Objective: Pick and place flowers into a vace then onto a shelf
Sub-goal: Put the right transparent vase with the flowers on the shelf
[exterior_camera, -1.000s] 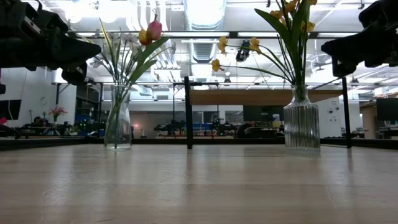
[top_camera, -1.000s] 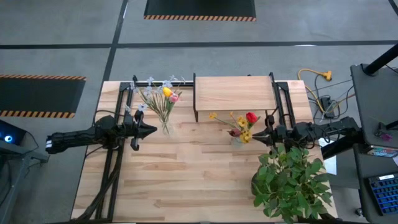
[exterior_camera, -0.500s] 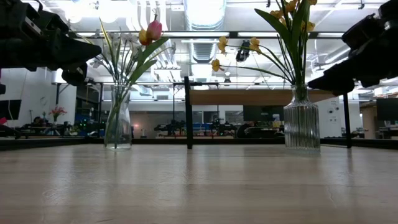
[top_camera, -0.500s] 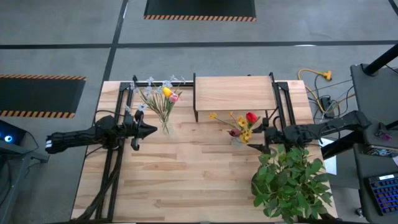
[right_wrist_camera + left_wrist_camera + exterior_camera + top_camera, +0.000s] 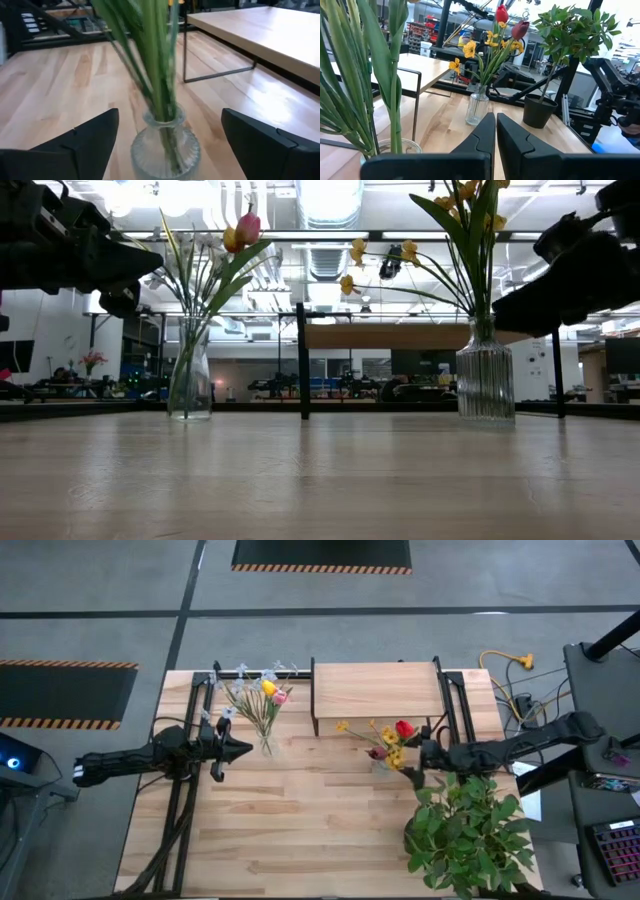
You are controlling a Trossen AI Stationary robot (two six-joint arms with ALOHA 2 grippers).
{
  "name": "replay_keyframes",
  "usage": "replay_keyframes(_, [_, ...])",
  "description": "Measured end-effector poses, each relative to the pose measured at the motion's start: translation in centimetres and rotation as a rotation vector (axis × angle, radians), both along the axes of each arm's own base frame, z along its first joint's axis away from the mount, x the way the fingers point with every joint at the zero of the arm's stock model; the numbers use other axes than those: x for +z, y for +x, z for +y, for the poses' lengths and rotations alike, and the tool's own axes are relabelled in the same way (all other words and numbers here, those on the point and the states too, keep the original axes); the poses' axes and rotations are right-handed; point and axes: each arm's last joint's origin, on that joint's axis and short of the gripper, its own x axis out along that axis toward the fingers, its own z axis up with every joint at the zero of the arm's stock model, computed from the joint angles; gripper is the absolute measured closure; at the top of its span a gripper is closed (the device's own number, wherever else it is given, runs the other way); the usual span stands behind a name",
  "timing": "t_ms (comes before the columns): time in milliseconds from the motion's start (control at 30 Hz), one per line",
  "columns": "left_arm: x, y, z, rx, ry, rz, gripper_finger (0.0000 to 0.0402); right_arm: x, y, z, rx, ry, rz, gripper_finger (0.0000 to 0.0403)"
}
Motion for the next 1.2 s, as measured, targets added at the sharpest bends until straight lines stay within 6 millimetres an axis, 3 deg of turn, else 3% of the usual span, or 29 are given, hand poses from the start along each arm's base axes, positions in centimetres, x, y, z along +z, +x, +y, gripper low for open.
replay_keyframes(900, [0.0, 0.0, 0.0, 0.0, 0.002, 0.0, 0.0402, -1.5, 1.9, 0.2, -0.069, 0.003, 0.036, 0.0079])
replay_keyframes(1200, [0.0, 0.0, 0.0, 0.0, 0.002, 0.0, 0.0402, -1.2, 1.9, 0.2, -0.067, 0.006, 0.015, 0.0166])
